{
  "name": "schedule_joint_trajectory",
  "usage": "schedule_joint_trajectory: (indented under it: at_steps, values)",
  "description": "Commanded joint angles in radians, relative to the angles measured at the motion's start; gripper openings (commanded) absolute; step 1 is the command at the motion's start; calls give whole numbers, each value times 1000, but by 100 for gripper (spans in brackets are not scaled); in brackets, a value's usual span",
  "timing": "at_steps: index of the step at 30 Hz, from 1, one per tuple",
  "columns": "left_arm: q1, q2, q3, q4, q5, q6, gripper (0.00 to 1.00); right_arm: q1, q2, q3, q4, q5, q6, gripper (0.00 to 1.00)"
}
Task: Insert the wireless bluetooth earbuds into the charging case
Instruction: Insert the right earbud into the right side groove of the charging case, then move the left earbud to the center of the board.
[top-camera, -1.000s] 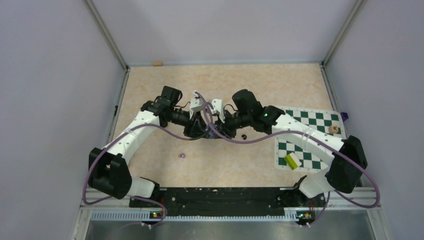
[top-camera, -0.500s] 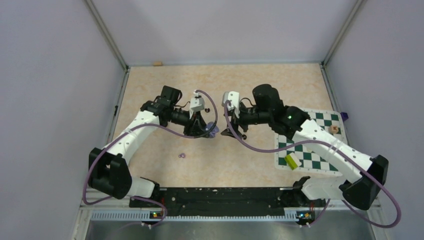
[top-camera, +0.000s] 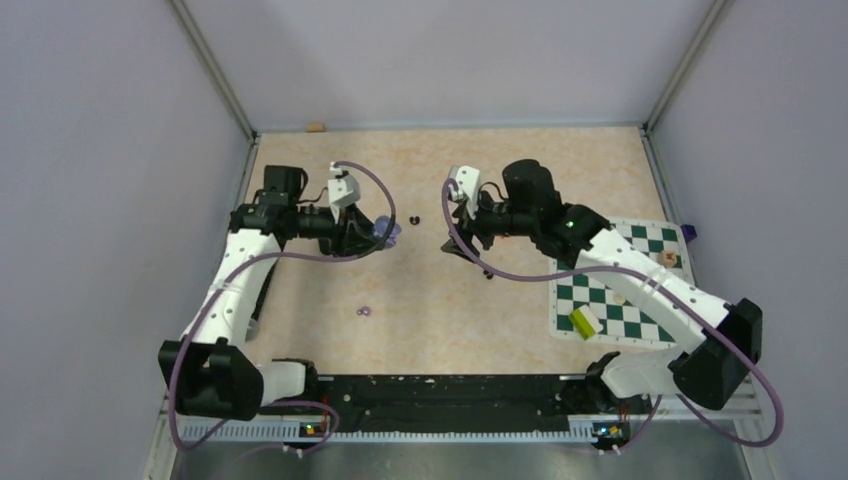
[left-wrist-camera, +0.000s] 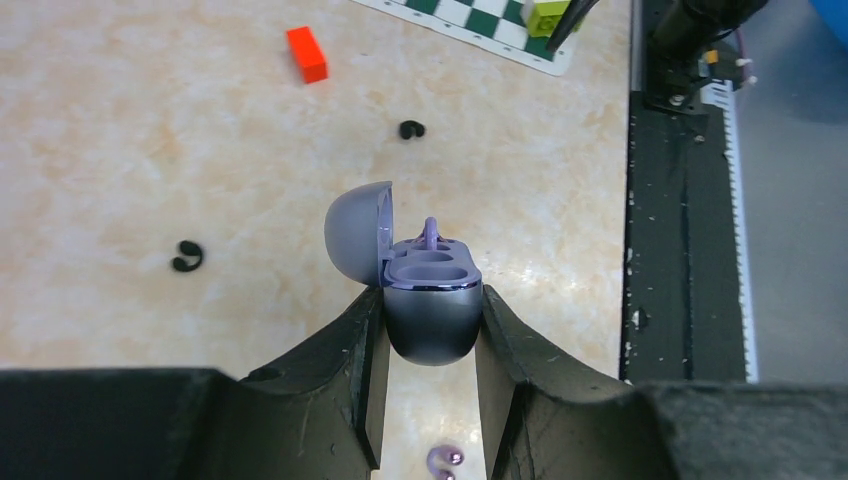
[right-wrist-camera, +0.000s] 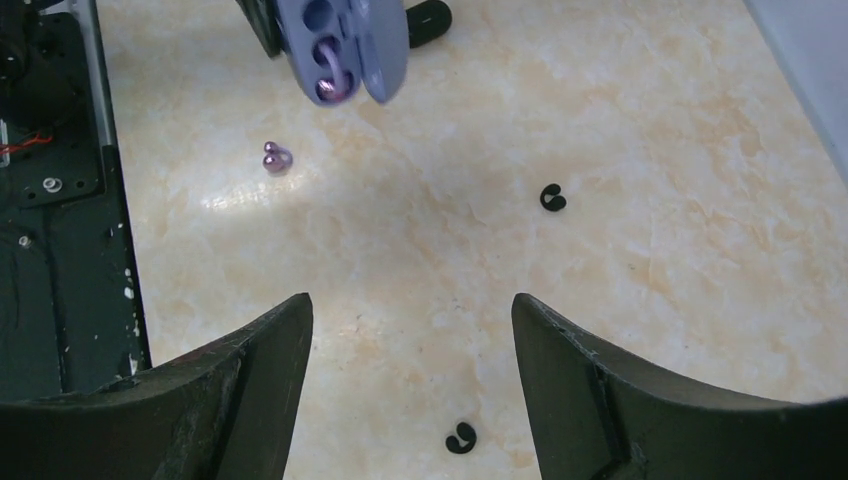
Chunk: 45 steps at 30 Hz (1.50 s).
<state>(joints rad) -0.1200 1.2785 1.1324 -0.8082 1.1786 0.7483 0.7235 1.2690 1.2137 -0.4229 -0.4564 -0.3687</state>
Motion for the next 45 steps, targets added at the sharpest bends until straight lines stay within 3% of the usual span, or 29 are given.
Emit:
schedule_joint_trajectory:
  at_steps: [1,3,7,17,22,27,35,45]
  values:
    - [73,-103,54,-118,27,119,0,-9,98,35,99,41,109,71]
    - [98,-144,54,-152,-52,129,0,-9,153,48,121,45,153,69]
    - [201,-229,-11,-153,-54,151,0,-9,319,117,113,11,228,68]
    - [535,-365,-153,-168,193,202,0,61,730,408,44,-80,360,61]
    - [636,-378,-148,-332,257,358,0,127,879,514,6,-103,412,60]
    - [687,-359,-136,-507,290,550,0,189,944,555,-12,-97,435,62]
    - [706,-293,-91,-770,301,848,0,280,958,509,-19,6,439,76]
    - [713,-291,-89,-778,312,847,0,340,996,500,-15,182,472,79]
